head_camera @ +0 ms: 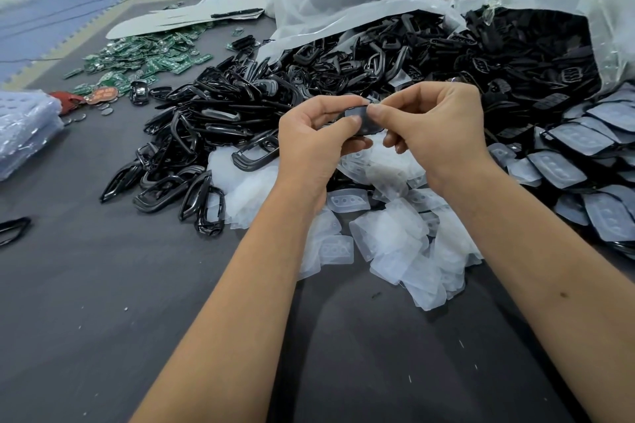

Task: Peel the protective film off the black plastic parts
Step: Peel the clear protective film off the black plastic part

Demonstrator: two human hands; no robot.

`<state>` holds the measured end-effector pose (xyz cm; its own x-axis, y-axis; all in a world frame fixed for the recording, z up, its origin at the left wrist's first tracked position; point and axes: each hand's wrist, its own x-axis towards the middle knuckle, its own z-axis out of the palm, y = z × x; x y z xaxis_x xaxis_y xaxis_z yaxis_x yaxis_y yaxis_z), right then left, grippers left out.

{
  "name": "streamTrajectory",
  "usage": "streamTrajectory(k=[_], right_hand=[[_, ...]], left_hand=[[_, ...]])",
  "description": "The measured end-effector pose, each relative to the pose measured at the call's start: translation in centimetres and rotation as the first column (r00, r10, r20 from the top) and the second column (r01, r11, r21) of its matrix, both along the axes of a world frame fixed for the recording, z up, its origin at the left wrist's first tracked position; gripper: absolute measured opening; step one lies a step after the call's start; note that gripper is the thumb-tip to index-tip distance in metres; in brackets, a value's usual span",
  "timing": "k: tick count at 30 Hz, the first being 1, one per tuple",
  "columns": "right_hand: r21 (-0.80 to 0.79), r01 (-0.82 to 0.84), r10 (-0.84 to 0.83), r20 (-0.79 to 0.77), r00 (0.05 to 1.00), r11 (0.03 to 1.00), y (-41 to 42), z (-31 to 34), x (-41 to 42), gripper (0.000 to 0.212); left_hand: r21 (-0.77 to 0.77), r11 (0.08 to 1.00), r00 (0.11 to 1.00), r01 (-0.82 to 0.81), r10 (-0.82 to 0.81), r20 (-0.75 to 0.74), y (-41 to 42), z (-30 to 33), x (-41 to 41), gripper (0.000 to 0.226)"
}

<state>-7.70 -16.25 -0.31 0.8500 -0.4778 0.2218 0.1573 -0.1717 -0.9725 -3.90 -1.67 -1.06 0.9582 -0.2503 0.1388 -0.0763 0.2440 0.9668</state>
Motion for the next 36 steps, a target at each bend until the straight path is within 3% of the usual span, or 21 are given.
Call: streamTrajectory(k=[14, 17, 23, 27, 36], right_hand=[[-0.028, 0.026, -0.026, -0.011, 1.0, 0.999, -0.05, -0.24, -0.14, 0.026], [0.04, 0.016, -0.012, -0.098, 0.995, 0.999, -0.26, -0.3, -0.14, 0.033], [0.348, -0.191, 0.266, -0.183, 0.946, 0.918, -0.55, -0.21, -0.3, 0.017], [0.356, -0.209, 0.28, -0.16, 0.947, 0.911, -0.51, -0.06, -0.35, 0.007], [0.318, -0.182, 0.238, -0.147, 0.96, 0.931, -0.03, 0.18, -0.38, 0.008]], left_hand=[[-0.031, 0.999, 1.0, 0.023, -0.023, 0.007, -0.03, -0.22, 0.11, 0.019], [-0.058, 0.998, 0.999, 0.027, -0.028, -0.017, 0.1, -0.25, 0.22, 0.019], [-0.074, 0.996, 0.999, 0.046, -0.048, -0.019, 0.04, -0.25, 0.12, 0.019], [-0.088, 0.995, 0.998, 0.053, -0.055, -0.019, 0.04, -0.22, 0.12, 0.02], [-0.069, 0.997, 1.0, 0.021, -0.02, 0.022, -0.3, -0.56, -0.04, 0.017]])
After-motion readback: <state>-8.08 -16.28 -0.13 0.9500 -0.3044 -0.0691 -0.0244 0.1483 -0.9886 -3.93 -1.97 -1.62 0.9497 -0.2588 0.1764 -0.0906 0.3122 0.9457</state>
